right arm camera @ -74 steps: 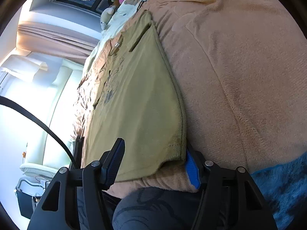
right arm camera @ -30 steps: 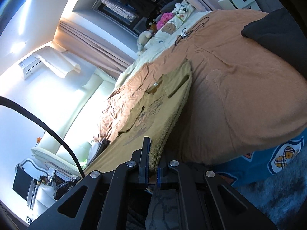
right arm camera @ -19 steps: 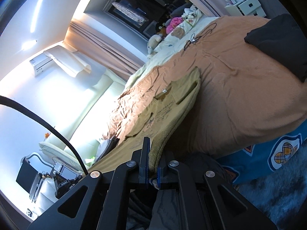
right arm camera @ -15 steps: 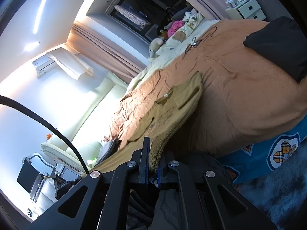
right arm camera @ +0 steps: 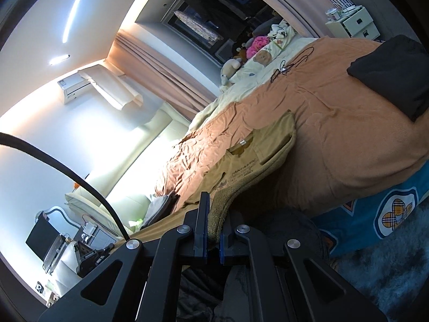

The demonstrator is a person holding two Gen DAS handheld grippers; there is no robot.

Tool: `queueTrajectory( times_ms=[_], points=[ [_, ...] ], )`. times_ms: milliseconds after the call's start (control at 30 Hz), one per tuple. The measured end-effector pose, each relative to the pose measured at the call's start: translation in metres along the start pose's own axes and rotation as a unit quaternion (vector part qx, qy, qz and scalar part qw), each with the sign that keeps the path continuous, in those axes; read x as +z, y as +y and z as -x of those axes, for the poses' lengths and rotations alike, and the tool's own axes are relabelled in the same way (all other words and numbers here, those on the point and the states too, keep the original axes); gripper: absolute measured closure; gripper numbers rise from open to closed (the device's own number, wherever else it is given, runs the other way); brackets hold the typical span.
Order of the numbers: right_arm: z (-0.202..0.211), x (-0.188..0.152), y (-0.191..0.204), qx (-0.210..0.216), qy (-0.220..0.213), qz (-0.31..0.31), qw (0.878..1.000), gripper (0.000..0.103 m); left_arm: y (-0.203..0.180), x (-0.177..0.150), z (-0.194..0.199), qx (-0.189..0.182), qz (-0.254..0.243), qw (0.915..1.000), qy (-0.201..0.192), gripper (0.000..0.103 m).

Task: Fold small clothes

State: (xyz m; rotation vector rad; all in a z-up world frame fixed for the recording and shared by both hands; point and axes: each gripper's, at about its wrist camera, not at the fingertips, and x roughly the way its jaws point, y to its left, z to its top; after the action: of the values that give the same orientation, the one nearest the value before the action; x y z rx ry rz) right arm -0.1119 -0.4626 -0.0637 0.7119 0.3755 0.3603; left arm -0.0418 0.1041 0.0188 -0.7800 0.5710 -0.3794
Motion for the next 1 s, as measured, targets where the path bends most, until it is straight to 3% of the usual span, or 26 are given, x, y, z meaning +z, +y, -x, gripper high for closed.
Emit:
queueTrajectory(
  times_ms=[300, 567, 1000],
  points=[
    [-0.009, 0.011, -0.003, -0.003, 0.002, 0.001, 1.0, 0.101, -0.002, 0.01, -0.004, -0.005, -0.001, 1.0, -0.002, 0.099],
    [-0.041, 0.043, 0.005, -0.006, -0.001, 0.014, 1.0, 0.101, -0.022, 0.051, -0.031, 0.0, -0.017, 0.9999, 0.0, 0.099],
    [-0.128, 0.105, 0.006, -0.054, 0.0, 0.025, 0.998, 0.101, -0.02, 0.135, -0.142, 0.037, -0.034, 0.9984, 0.025, 0.099]
  ],
)
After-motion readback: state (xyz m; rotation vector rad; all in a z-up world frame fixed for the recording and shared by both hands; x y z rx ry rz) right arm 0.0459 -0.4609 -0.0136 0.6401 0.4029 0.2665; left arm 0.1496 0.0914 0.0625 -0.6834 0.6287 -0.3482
